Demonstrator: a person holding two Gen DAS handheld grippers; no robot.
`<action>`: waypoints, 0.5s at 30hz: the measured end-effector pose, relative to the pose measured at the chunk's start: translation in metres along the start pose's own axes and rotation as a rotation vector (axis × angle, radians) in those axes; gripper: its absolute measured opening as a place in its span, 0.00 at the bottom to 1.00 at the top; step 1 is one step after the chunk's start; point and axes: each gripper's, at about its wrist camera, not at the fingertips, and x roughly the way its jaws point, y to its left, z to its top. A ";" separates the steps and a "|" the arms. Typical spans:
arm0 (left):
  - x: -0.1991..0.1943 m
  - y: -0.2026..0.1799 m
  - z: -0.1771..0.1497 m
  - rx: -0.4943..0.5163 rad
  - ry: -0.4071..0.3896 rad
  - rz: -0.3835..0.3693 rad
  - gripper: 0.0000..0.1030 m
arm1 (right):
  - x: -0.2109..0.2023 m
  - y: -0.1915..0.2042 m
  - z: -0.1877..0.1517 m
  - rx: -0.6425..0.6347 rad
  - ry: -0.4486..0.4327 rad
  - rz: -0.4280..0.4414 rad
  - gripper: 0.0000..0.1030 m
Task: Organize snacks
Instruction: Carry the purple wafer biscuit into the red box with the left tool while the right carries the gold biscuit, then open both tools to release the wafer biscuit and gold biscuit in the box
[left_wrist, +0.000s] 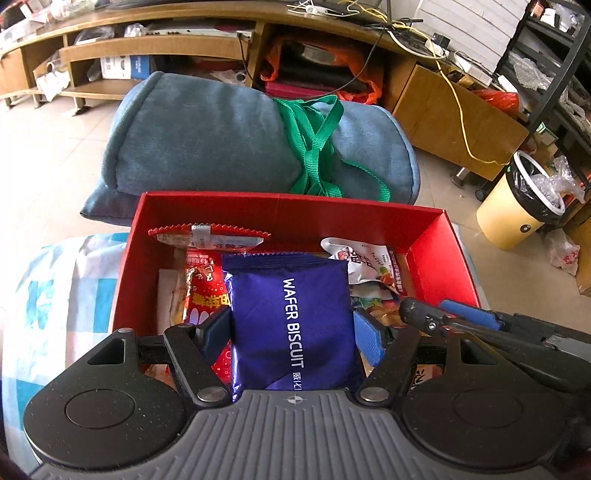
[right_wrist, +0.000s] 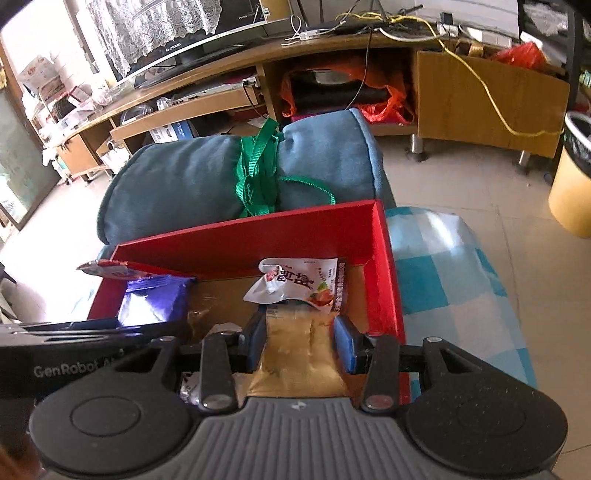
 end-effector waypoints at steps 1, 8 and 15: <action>-0.001 0.000 0.000 -0.001 0.001 -0.006 0.73 | 0.000 -0.001 0.000 0.004 0.001 0.002 0.39; -0.007 -0.002 0.001 0.004 -0.009 -0.026 0.77 | -0.001 -0.002 -0.001 0.012 -0.002 -0.001 0.41; -0.016 -0.003 -0.006 0.026 -0.023 -0.008 0.79 | -0.009 0.004 -0.005 -0.028 -0.011 -0.032 0.42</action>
